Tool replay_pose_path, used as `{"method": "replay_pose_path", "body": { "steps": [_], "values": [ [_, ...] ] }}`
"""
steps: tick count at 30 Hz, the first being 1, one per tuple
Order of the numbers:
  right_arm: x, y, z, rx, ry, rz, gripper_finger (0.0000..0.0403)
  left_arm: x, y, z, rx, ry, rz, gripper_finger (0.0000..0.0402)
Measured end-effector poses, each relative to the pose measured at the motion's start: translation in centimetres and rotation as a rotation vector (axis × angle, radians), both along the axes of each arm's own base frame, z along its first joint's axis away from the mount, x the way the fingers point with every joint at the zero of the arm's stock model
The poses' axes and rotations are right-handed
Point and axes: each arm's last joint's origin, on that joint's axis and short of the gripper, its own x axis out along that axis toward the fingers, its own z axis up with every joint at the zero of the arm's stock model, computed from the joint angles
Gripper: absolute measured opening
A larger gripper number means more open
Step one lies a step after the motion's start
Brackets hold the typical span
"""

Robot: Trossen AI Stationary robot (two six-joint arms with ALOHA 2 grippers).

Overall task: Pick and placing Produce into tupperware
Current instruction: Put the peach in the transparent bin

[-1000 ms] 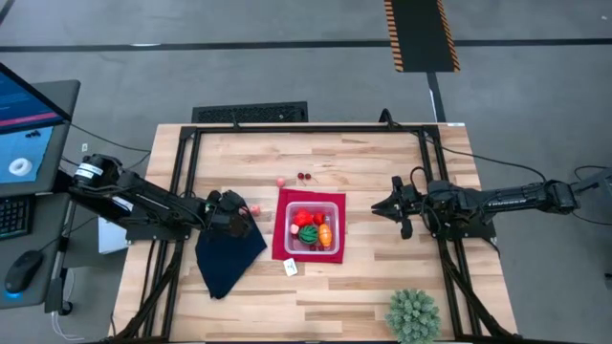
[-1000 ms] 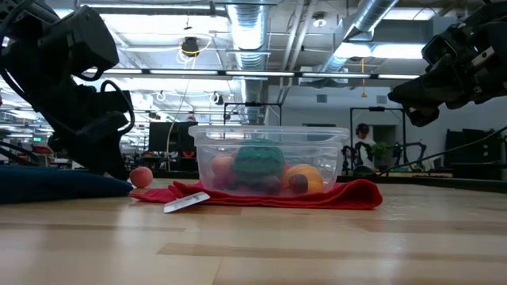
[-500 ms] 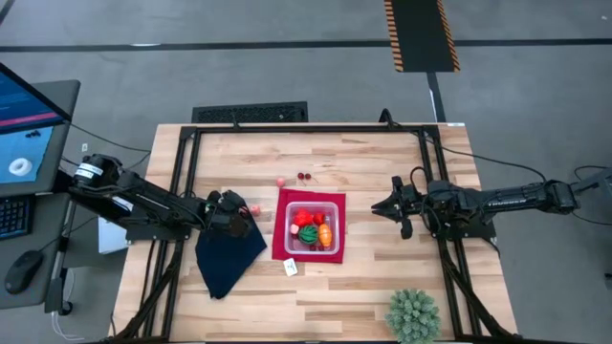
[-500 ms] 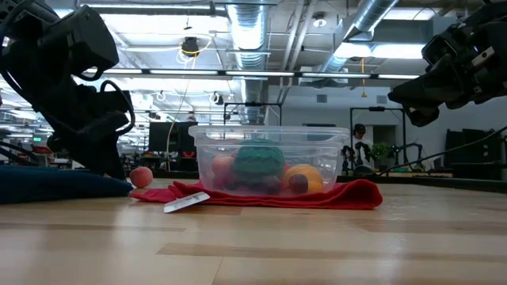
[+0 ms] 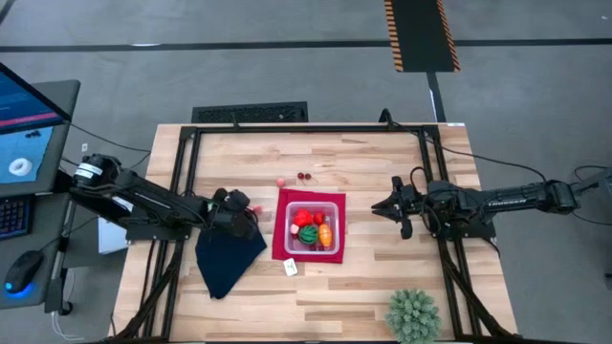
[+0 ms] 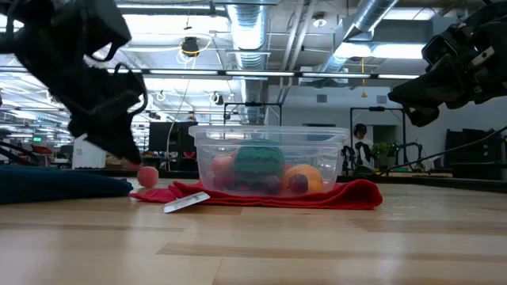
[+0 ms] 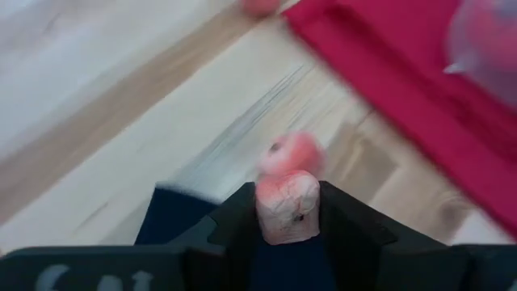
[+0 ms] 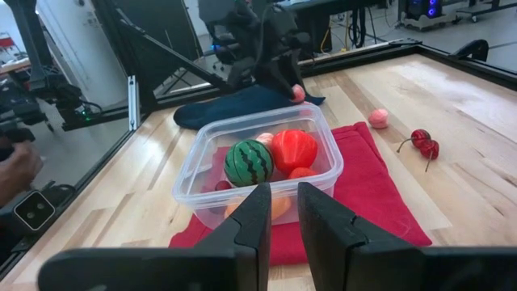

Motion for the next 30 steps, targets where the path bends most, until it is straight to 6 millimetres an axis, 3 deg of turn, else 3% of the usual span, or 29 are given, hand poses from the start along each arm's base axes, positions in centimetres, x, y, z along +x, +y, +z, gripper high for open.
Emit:
{"method": "replay_pose_path", "body": {
  "steps": [7,13,18,30],
  "values": [
    [0.0,0.0,0.0,0.000,0.000,0.000,0.0088,1.6,-0.9,2.6,0.057,-0.026,-0.084,0.0113],
    [0.0,0.0,0.0,0.000,0.000,0.000,0.0088,3.3,-2.3,5.2,0.148,-0.092,-0.268,0.0113],
    [0.0,0.0,0.0,0.000,0.000,0.000,0.0088,4.3,-3.0,6.2,0.171,-0.174,-0.443,0.0113],
    [0.0,0.0,0.0,0.000,0.004,0.000,0.0088,6.6,-3.7,5.2,0.101,-0.195,-0.584,0.0113]
  ]
}}
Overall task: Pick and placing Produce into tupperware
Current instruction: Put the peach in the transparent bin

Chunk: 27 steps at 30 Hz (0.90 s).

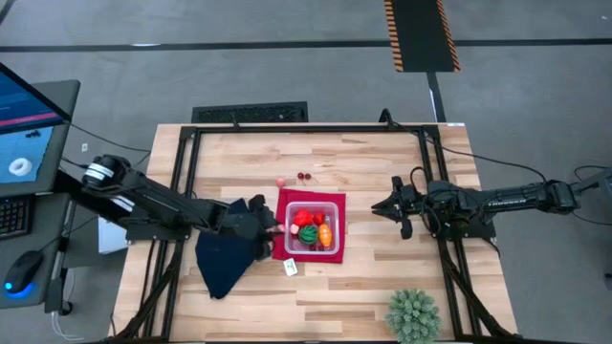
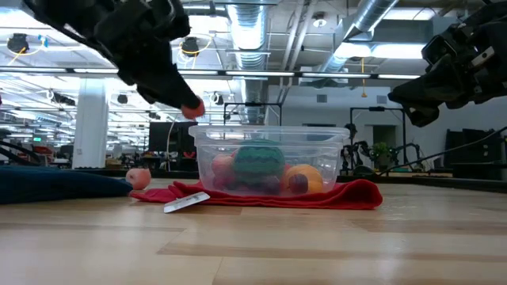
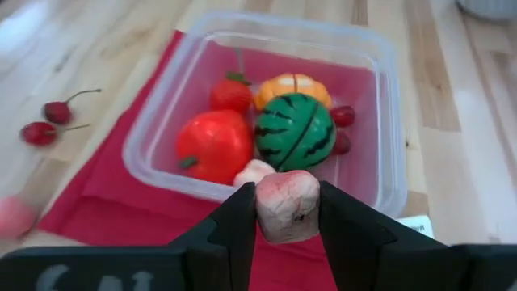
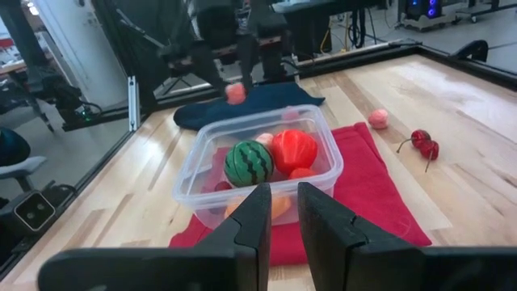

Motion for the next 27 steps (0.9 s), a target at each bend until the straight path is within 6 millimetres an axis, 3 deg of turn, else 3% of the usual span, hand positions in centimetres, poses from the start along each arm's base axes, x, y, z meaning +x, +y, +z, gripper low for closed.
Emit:
{"method": "replay_pose_path", "body": {
  "steps": [11,27],
  "values": [
    [0.0,0.0,0.0,0.000,0.001,0.000,0.0088,4.7,-1.9,-0.1,0.101,0.107,-0.125,0.0113],
    [0.0,0.0,-0.2,0.000,0.022,-0.001,0.0088,5.5,-2.5,0.0,0.087,0.081,-0.150,0.0128]
  ]
}}
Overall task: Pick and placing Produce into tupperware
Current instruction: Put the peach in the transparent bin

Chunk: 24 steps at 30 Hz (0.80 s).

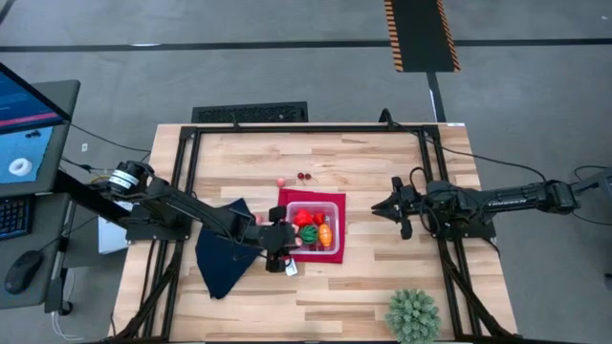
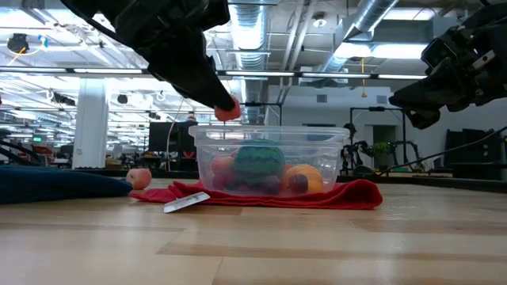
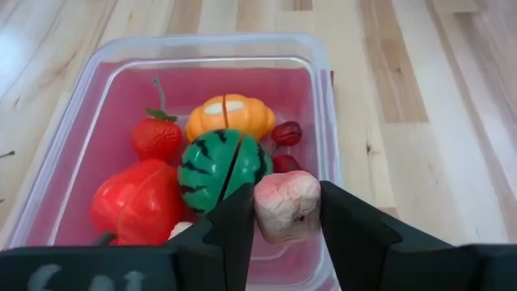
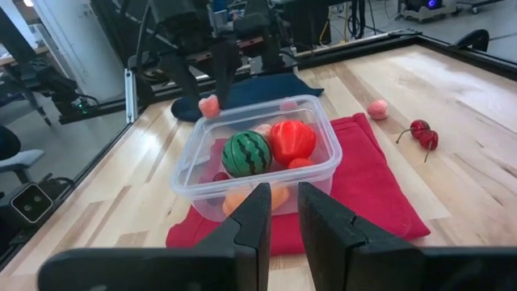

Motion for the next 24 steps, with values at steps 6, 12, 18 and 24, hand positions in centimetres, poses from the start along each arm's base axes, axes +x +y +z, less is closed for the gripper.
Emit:
{"method": "replay_pose_path", "body": {
  "steps": [6,12,18,24],
  "values": [
    [0.0,0.0,0.0,0.000,0.000,0.000,0.0088,-0.1,0.1,-0.1,0.002,0.014,0.011,0.0151],
    [0.0,0.0,0.0,0.000,0.000,0.000,0.0088,-0.1,0.1,-0.1,-0.007,0.012,0.017,0.0166],
    [0.0,0.0,0.0,0.000,0.000,0.000,0.0088,-0.6,-0.3,-0.3,0.006,0.021,0.124,0.0167],
    [0.0,0.0,0.0,0.000,0.000,0.000,0.0088,-2.1,-1.8,-0.8,0.081,0.049,0.260,0.0167]
  ]
}}
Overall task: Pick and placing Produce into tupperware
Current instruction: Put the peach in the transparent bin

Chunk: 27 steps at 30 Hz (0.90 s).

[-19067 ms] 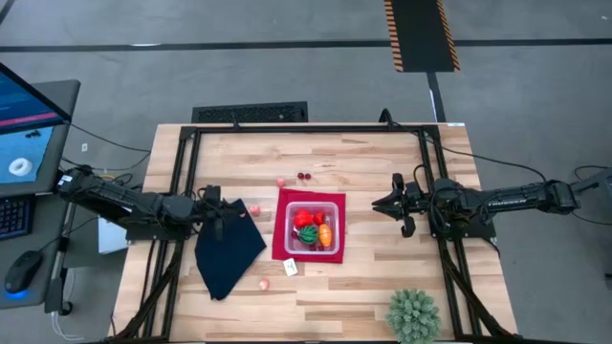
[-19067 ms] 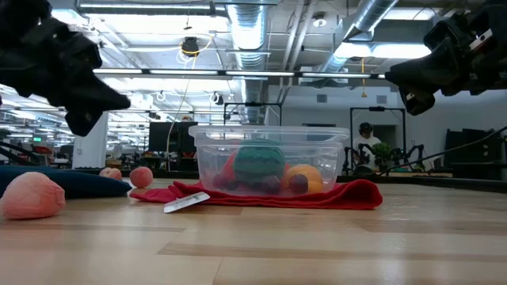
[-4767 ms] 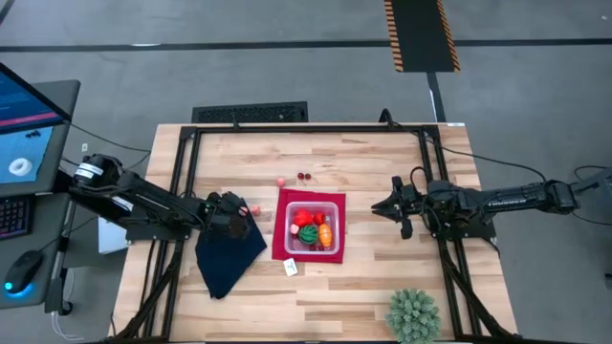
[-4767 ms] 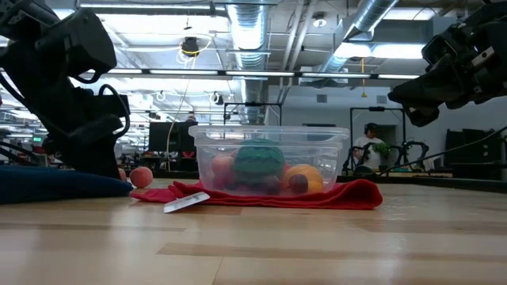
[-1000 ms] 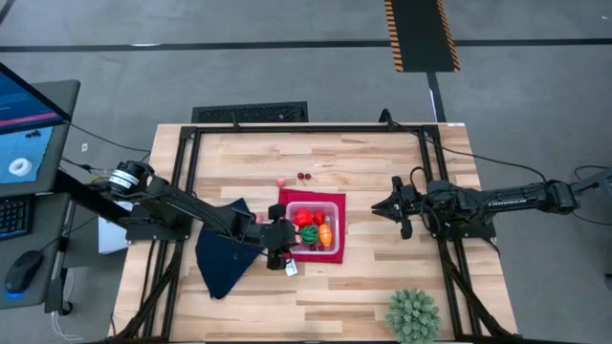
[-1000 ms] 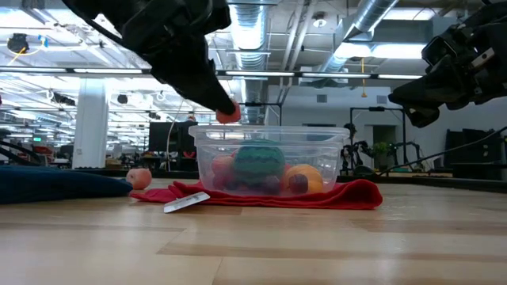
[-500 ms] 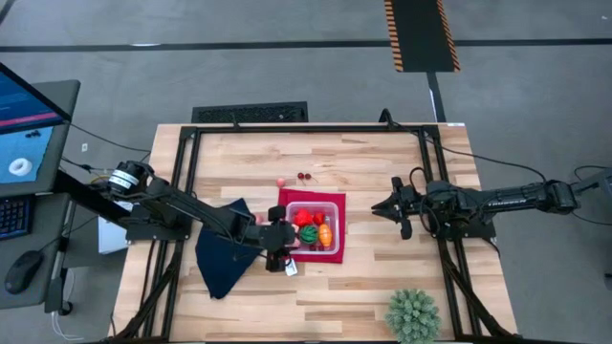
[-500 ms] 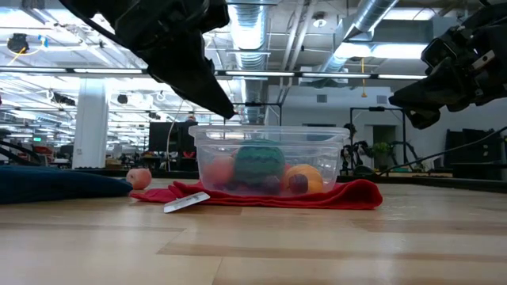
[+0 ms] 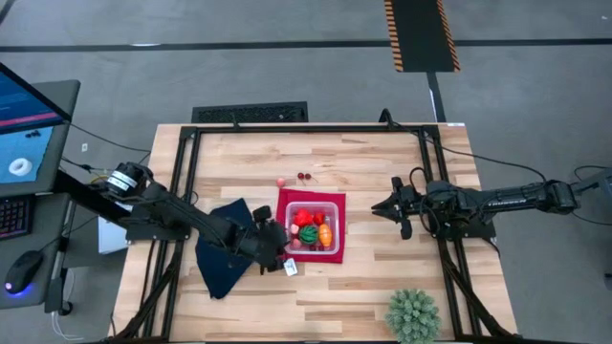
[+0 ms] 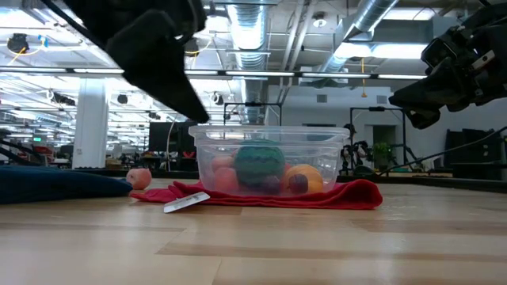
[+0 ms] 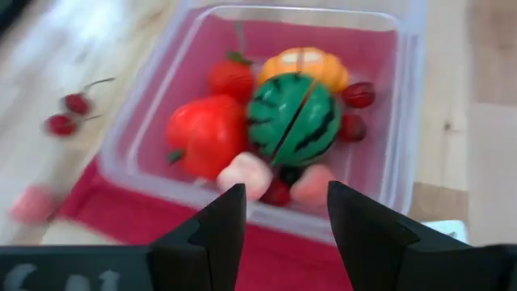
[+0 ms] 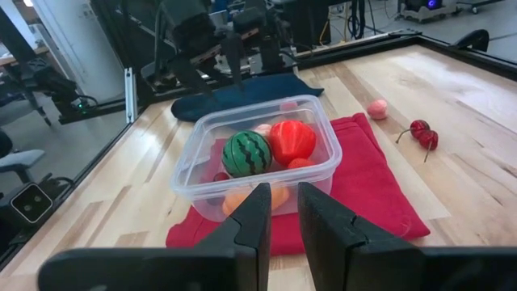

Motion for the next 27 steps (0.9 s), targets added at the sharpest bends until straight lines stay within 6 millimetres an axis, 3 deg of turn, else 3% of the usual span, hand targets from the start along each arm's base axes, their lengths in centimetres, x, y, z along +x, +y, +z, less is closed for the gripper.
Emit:
{"method": "replay_pose_path", "body": {
  "steps": [6,18,22,27],
  "values": [
    [0.0,0.0,0.0,0.000,0.000,0.000,0.0088,-2.2,-1.9,-0.3,0.044,-0.017,0.138,0.0178],
    [0.0,0.0,0.0,0.000,-0.001,0.000,0.0088,-7.4,-3.7,-0.9,0.009,-0.086,0.447,0.0261],
    [0.0,0.0,0.0,0.000,-0.001,0.000,0.0088,-9.0,-3.9,-2.0,0.039,-0.057,0.388,0.0262],
    [0.0,0.0,0.0,0.000,0.000,0.000,0.0088,-10.2,-3.1,-2.5,-0.042,-0.118,0.275,0.0263]
  ]
}}
